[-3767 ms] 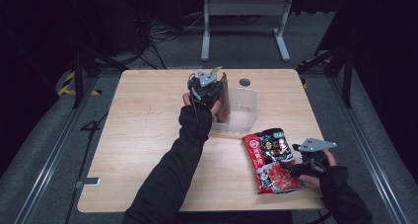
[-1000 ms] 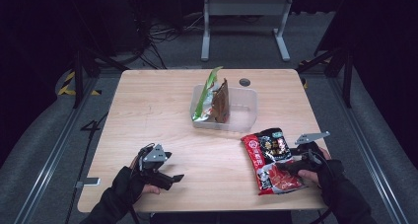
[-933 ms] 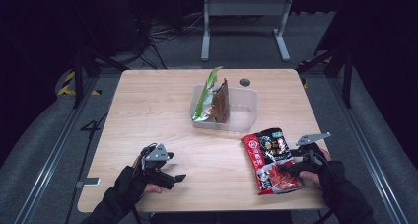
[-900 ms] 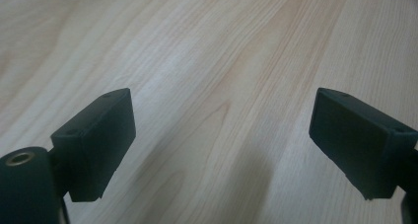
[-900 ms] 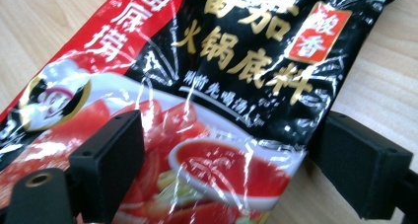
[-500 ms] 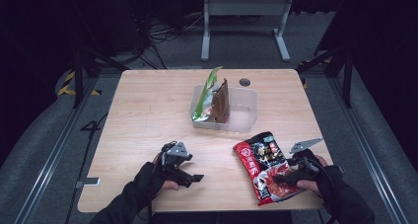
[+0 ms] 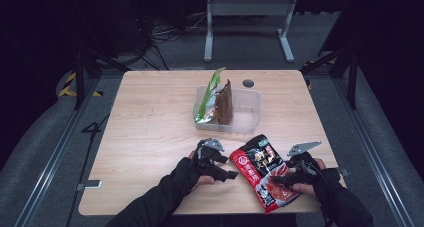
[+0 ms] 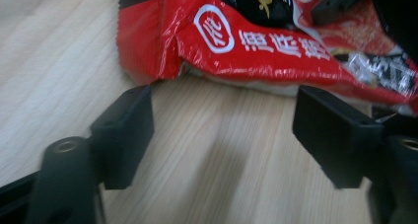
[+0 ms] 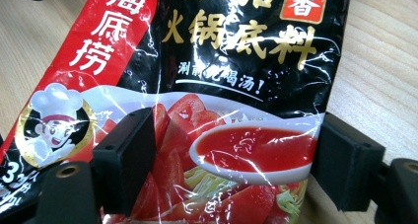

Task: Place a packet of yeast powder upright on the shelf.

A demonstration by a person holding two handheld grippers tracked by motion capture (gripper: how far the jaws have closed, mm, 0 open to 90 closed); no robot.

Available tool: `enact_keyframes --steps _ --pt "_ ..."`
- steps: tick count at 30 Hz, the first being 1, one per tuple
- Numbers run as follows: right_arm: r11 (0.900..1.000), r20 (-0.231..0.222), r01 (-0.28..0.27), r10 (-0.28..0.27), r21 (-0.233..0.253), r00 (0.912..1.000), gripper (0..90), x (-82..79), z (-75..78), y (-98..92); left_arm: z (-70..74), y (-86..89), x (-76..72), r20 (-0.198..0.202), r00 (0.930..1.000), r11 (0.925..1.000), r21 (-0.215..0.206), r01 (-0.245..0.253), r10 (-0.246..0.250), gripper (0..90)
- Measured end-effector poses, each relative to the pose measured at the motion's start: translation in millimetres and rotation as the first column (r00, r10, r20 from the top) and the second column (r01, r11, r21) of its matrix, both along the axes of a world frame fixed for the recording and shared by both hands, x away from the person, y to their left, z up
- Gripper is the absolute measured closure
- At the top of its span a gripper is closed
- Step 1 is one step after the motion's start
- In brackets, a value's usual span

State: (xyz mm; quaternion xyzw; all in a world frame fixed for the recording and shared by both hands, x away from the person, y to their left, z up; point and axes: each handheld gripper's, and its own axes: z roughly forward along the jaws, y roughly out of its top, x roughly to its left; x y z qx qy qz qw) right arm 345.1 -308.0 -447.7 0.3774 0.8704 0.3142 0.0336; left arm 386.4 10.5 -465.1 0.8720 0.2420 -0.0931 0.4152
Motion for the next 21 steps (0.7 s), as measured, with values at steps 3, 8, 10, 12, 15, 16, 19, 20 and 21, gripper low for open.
enact_keyframes --steps 3,8,10,12,15,16,19,20,21 --pt "1.000 0.001 -0.002 0.002 0.002 1.0000 24.0 0.0 -0.1 -0.1 -2.7 -9.5 3.7 -0.026 0.9996 0.9999 0.002 -0.012 0.012 24.5" --pt "1.000 0.007 -0.002 0.002 0.008 1.0000 25.3 0.1 -0.7 -0.6 -3.3 -16.4 11.0 -0.056 0.9981 0.9994 -0.023 -0.026 0.025 27.7" --pt "1.000 0.011 0.002 -0.002 0.011 0.9999 26.0 0.2 -0.9 0.0 -3.7 -18.5 11.9 -0.060 0.9981 0.9986 -0.050 -0.019 0.016 30.6" --pt "1.000 0.015 0.002 -0.002 0.012 0.9999 27.1 0.4 -1.0 0.3 -2.8 -19.2 12.2 -0.057 0.9982 0.9984 -0.054 -0.020 0.017 41.0" --pt "0.999 0.018 0.018 -0.018 0.027 0.9997 29.7 1.3 -1.6 1.9 -2.5 -18.8 15.3 -0.052 0.9973 0.9967 -0.059 -0.055 0.052 57.0" --pt "1.000 0.023 0.015 -0.016 0.022 0.9996 29.9 1.7 -1.7 2.7 -2.7 -19.0 16.8 -0.057 0.9971 0.9969 -0.058 -0.054 0.051 60.1" --pt "0.999 0.017 0.026 -0.026 0.034 0.9995 29.9 2.2 -1.8 3.3 -2.5 -19.7 19.2 -0.044 0.9965 0.9957 -0.055 -0.074 0.072 71.6" --pt "0.999 0.016 0.027 -0.028 0.040 0.9995 30.0 2.3 -1.9 3.0 -2.3 -19.3 20.2 -0.036 0.9963 0.9949 -0.062 -0.080 0.078 75.4" --pt "0.998 0.013 0.028 -0.029 0.048 0.9995 30.0 2.8 -2.0 2.1 -1.4 -19.4 21.1 -0.026 0.9966 0.9951 -0.060 -0.079 0.078 80.1"
